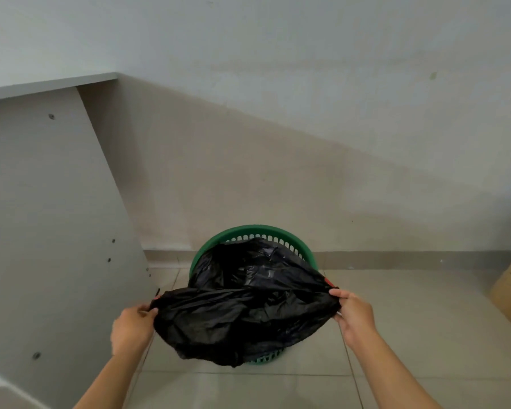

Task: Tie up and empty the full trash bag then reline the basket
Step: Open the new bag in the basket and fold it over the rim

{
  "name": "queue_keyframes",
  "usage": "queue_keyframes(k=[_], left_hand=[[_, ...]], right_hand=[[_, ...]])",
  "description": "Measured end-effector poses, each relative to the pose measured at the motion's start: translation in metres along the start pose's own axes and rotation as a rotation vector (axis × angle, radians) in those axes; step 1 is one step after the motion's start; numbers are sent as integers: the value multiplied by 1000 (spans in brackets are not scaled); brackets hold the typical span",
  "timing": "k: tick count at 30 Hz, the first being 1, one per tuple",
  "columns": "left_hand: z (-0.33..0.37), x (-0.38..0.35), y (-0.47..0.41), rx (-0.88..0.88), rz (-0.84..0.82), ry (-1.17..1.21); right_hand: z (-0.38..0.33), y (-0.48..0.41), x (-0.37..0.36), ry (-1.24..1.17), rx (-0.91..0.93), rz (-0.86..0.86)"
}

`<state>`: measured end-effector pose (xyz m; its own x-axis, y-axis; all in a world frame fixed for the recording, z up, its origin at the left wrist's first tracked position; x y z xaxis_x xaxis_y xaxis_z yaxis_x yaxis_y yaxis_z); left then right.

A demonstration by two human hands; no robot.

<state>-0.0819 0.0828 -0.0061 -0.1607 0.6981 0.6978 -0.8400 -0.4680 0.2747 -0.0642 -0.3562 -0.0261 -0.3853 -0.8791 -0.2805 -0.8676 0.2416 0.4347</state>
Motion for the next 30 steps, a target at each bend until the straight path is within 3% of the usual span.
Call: queue_keyframes(k=[3,5,8,12,14,21,23,26,27,30], left_hand=[[17,-1,8,-75,112,-46],[59,-16,27,-329,141,-96],[127,-50,79,-810,239,-360],[142,-123,119,-1234,30,-728],[122,-145,114,-1191,-50,-876],[46,-91,48,-774,-78,-846],[24,-76,25,-580,-116,-809],[-14,-62,3,-144,-273,-465],[-17,-58,4,-110,-231,-361],[16,-45,37,-346,153,-190]], right_hand=[[0,-1,-5,68,30,-48],[1,0,-16,125,40,-105],[3,-1,-33,268,74,-146],[4,1,-42,540,114,-121],[3,-1,-43,627,148,-113],[5,-11,-31,690,240,-13],[10,-10,-30,622,221,4],[16,-7,-36,556,193,-7],[20,-6,-40,539,178,-22],[35,-3,-59,518,136,-104]])
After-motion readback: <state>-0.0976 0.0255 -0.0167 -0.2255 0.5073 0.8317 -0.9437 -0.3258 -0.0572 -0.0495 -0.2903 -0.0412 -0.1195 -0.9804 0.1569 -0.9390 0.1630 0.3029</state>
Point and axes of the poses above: each hand's wrist, its own y-axis away from the middle knuckle, its own x-axis out of the back of the hand, z = x × y, the point moved 7 cm from there along -y, towards the middle knuckle, and after that the axes turned 13 degrees about -z, right-handed, at the moved point
